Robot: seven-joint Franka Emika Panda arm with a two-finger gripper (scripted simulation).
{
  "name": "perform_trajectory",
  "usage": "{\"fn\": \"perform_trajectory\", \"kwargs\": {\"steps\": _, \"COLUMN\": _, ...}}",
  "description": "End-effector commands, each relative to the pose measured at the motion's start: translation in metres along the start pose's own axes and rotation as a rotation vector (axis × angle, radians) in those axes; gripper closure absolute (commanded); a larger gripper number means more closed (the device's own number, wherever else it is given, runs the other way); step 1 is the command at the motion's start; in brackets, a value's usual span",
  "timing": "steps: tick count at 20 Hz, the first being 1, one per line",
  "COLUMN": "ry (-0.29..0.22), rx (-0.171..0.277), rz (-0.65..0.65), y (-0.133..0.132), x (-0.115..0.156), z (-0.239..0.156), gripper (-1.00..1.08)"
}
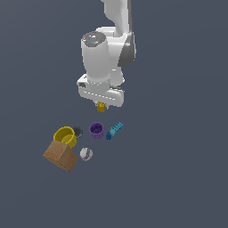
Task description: Pick up a designated object from a clutter of objects.
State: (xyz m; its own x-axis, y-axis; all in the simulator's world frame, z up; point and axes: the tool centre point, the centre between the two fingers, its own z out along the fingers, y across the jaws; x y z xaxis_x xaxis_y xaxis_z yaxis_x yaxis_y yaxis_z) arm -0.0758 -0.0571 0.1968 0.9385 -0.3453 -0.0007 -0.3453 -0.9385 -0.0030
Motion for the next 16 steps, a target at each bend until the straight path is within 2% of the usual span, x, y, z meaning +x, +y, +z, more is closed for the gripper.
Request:
{"fn": "perform_trajectory", "kwargs": {"steps": 1, "ry": 0.0, "rx": 0.0, "rz": 0.0, "y": 0.01, "x": 0.012, "z": -0.022, "gripper": 1.08}}
{"fn": "perform_trajectory", "kwargs": {"steps": 16, "ry": 0.0, "rx": -0.002, "rz": 0.0, "y": 0.065, "x": 0.083, "z": -0.143, "gripper": 1.08}}
